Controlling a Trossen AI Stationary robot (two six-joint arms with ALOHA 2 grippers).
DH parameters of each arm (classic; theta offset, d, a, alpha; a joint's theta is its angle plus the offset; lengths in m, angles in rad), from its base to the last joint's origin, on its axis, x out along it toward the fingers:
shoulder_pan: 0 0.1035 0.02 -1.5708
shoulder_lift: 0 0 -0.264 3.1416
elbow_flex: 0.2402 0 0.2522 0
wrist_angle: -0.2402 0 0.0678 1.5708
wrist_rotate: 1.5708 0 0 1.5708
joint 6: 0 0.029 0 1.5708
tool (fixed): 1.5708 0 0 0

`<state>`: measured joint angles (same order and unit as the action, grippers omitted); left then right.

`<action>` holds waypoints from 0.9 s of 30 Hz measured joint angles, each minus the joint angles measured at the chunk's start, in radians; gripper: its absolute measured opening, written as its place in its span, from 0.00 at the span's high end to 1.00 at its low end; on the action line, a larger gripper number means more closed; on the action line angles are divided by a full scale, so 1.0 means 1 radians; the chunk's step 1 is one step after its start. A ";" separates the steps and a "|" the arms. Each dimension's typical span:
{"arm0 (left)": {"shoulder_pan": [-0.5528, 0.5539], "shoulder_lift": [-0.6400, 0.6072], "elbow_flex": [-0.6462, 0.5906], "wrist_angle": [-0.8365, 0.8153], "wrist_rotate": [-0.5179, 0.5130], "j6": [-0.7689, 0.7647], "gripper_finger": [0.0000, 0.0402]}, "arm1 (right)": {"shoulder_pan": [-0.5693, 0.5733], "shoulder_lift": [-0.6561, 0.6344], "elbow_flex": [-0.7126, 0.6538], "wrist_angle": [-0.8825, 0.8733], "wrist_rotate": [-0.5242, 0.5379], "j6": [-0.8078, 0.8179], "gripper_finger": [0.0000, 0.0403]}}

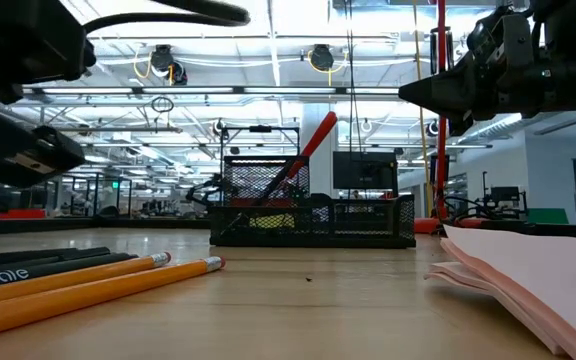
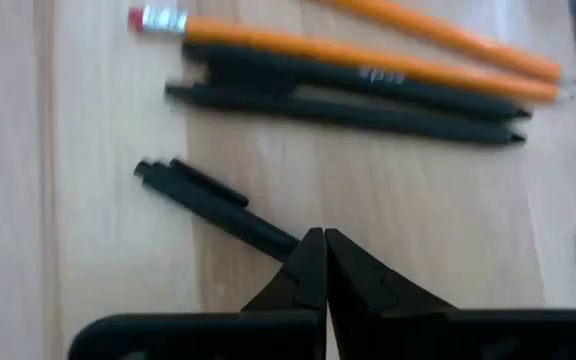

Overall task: Pick and place office supplies into organizer
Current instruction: Put the black pen into the black desk organizer

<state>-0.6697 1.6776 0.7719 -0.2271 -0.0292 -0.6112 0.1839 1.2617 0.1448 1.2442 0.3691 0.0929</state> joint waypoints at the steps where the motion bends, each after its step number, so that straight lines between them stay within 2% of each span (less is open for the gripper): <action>1: -0.001 -0.014 -0.001 -0.028 0.004 -0.012 0.98 | 0.000 0.000 0.000 0.000 0.000 0.000 0.99; 7: -0.022 -0.094 -0.006 -0.202 -0.019 -0.052 0.98 | 0.000 0.000 0.000 0.000 0.000 0.000 0.99; 13: -0.042 -0.180 -0.003 -0.194 -0.080 -0.044 0.98 | 0.000 0.000 0.000 0.000 0.000 0.000 0.99; 17: -0.042 -0.201 0.007 -0.215 -0.124 -0.145 0.99 | -0.001 0.000 0.000 0.000 0.000 0.000 0.99; 20: -0.032 -0.202 0.016 -0.226 -0.123 -0.285 0.99 | -0.001 0.000 0.000 0.003 0.000 0.000 0.99; 23: -0.021 -0.202 0.015 -0.303 -0.115 -0.422 0.98 | -0.001 0.000 0.000 0.007 0.000 0.000 0.99; 27: -0.019 -0.203 0.015 -0.429 -0.153 -0.537 0.99 | -0.001 0.000 0.000 0.009 0.000 0.000 0.99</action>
<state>-0.6891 1.4750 0.7871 -0.6565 -0.1818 -1.1482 0.1829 1.2617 0.1448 1.2536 0.3691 0.0924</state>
